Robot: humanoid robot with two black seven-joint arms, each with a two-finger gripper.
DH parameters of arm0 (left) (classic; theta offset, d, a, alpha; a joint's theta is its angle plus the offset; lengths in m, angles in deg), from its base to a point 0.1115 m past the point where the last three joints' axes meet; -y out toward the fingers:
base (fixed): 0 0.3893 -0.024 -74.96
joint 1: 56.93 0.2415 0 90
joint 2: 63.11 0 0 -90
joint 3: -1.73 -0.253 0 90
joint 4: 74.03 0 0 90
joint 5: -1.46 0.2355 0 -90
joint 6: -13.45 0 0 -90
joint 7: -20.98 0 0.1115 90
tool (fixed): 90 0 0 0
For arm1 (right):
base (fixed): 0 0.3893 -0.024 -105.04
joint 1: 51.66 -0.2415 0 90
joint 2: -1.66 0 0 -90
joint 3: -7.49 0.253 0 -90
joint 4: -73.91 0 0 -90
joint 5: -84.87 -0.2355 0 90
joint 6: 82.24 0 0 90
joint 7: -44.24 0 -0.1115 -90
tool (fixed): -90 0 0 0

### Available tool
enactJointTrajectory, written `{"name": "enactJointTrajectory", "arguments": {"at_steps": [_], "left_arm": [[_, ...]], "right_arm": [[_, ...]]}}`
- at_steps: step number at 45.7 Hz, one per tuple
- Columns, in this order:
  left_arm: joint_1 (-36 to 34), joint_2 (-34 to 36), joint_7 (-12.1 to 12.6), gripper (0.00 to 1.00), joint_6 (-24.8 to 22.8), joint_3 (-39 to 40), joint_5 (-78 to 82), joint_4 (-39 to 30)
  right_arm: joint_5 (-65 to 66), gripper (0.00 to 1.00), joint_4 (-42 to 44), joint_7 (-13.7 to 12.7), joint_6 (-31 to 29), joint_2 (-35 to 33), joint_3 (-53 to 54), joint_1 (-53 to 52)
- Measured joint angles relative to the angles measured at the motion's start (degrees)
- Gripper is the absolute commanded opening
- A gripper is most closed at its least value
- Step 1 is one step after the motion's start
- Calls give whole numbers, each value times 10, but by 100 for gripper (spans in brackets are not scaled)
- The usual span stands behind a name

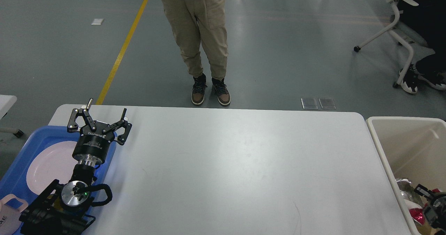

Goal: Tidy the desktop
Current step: 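Open the right gripper inside the bin to drop the can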

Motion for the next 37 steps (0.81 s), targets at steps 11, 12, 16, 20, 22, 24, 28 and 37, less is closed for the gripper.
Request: {"name": "enactJointTrajectory", "arguments": {"at_steps": [11,12,16,20,22,24,28,37], "left_arm": [[0,0,0,96,0,0,0,0],[0,0,0,96,0,0,0,0],[0,0,0,96,0,0,0,0],[0,0,0,96,0,0,0,0],[0,0,0,96,0,0,0,0],[0,1,0,96,0,0,0,0],[0,1,0,96,0,0,0,0],[0,0,0,96,0,0,0,0]], "right_arm": [[0,100,5,0,0,2,0,-3],[0,100,5,0,0,2,0,-4],[0,100,5,0,0,1,7,-9],[0,100,-1,0,0,-3,58,-36],[0,100,-7,1,-1,-4,109,-52],[0,100,-14,2,-1,-8,169,-62],[0,100,-40,6,-2,-42,340,-84],[0,100,-196,8,-7,-138,730,-93]]}}
